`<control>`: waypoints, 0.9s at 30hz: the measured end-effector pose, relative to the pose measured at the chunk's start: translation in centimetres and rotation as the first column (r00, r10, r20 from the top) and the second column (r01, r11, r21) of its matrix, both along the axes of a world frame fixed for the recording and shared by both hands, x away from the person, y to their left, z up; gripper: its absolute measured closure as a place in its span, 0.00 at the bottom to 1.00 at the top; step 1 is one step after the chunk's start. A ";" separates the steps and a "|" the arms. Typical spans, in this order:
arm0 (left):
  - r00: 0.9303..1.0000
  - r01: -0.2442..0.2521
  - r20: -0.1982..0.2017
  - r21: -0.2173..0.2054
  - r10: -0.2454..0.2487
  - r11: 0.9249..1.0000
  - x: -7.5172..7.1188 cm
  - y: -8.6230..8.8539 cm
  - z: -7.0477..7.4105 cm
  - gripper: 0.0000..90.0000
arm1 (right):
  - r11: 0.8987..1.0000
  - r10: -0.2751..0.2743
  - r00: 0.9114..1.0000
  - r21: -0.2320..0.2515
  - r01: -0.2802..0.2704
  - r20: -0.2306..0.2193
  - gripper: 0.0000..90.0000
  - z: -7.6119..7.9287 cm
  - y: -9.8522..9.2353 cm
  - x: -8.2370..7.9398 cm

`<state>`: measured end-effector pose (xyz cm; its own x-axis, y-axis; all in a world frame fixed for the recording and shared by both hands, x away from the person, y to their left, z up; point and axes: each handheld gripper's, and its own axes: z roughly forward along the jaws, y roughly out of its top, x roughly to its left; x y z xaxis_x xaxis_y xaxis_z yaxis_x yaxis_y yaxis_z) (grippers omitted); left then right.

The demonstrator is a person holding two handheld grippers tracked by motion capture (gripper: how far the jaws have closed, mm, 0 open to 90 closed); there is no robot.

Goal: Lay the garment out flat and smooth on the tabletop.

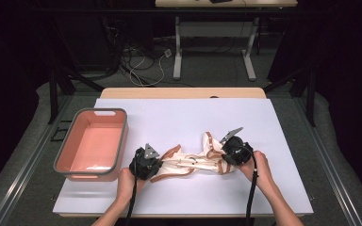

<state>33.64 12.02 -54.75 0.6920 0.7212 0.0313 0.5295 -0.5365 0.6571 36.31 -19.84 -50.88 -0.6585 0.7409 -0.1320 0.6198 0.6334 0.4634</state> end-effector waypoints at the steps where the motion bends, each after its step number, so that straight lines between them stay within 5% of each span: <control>1: 1.000 0.002 0.000 0.001 -0.002 1.000 0.0 0.0 0.0 0.88 | 1.000 -0.002 1.000 -0.004 0.003 0.008 0.84 -0.2 0.1 0.0; 6: 1.000 0.009 0.005 -0.009 -0.009 1.000 -0.2 -0.1 0.5 0.63 | 0.999 0.044 0.998 0.016 -0.045 0.047 0.53 0.3 0.9 -0.3; 11: 0.999 0.038 0.039 -0.023 -0.037 0.999 -1.0 -0.5 1.4 0.42 | 0.991 0.112 0.987 0.063 -0.119 0.117 0.40 0.4 2.1 -1.0; 14: 0.996 0.074 0.058 -0.030 -0.072 0.997 -1.6 -1.0 1.7 0.36 | 0.990 0.134 0.982 0.033 -0.139 0.137 0.48 0.0 3.0 -1.2; 18: 0.992 0.120 0.049 -0.043 -0.118 0.992 -1.9 -1.6 1.7 0.32 | 0.986 0.165 0.969 -0.007 -0.166 0.185 0.82 -0.6 3.4 -1.5; 27: 0.980 0.197 0.033 -0.048 -0.196 0.979 -2.8 -3.3 1.3 0.37 | 0.992 0.101 0.981 0.054 -0.112 0.167 0.91 -0.2 2.6 -1.1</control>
<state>30.82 8.74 -53.46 0.8196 0.5726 0.0195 0.3980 -0.5936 0.6995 35.22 -17.23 -51.08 -0.7072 0.6780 -0.2003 0.4629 0.6582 0.5937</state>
